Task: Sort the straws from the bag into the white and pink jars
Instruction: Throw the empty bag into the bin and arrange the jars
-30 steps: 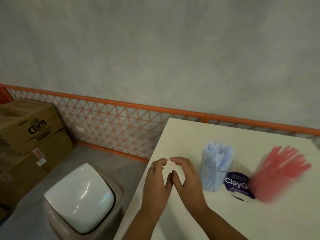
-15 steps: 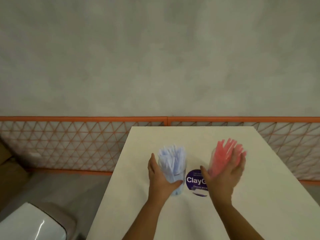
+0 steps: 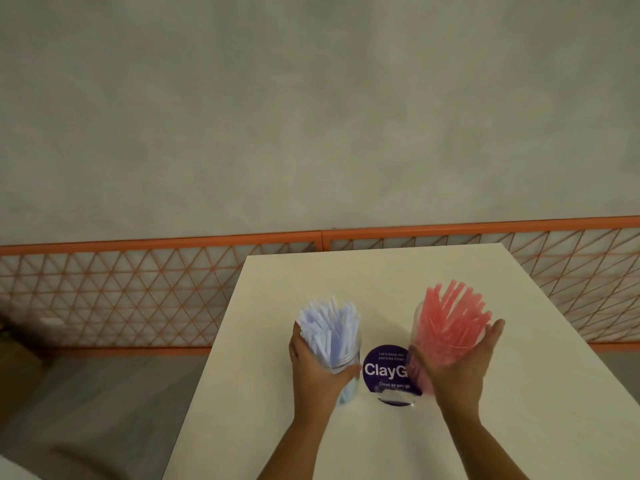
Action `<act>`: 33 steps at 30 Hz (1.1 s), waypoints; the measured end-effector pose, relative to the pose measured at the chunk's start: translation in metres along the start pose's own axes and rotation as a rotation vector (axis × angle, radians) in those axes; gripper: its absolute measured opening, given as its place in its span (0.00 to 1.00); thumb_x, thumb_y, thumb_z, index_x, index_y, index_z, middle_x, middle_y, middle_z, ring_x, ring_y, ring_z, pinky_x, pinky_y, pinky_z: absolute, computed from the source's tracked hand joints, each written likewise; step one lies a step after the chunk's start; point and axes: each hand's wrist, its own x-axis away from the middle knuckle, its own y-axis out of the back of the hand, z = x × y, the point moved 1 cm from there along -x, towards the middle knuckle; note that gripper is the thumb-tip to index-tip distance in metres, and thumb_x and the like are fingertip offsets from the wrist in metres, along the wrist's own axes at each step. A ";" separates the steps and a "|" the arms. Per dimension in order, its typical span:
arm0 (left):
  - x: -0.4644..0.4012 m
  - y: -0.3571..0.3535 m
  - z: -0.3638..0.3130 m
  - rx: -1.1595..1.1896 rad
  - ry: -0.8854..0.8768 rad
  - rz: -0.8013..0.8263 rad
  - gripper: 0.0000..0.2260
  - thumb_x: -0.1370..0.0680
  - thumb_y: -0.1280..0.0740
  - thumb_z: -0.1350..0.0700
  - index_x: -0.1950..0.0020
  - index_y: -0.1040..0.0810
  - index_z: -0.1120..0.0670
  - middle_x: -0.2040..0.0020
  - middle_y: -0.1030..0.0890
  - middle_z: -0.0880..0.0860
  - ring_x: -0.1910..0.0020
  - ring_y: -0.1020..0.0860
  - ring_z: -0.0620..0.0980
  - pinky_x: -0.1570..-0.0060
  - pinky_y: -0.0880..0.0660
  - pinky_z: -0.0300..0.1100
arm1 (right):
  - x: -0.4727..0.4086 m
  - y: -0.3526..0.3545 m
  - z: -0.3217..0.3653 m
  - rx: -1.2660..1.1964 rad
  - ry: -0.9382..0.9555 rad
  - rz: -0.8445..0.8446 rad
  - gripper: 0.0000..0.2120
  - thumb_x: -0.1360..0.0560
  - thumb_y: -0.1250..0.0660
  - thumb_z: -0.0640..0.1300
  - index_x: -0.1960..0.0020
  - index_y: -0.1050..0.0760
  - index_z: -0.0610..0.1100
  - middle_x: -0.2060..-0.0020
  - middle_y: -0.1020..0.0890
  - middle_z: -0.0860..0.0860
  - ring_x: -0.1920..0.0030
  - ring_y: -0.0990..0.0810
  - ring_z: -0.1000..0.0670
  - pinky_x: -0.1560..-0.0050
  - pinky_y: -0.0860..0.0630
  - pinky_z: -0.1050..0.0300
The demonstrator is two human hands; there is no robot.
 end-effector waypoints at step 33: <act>-0.196 -0.080 -0.010 -0.078 -0.128 -0.032 0.46 0.41 0.19 0.52 0.29 0.39 0.54 0.33 0.30 0.52 0.35 0.30 0.51 0.43 0.32 0.37 | -0.144 -0.144 -0.008 0.016 0.128 0.178 0.61 0.43 0.18 0.47 0.24 0.57 0.49 0.30 0.34 0.48 0.31 0.32 0.47 0.40 0.33 0.58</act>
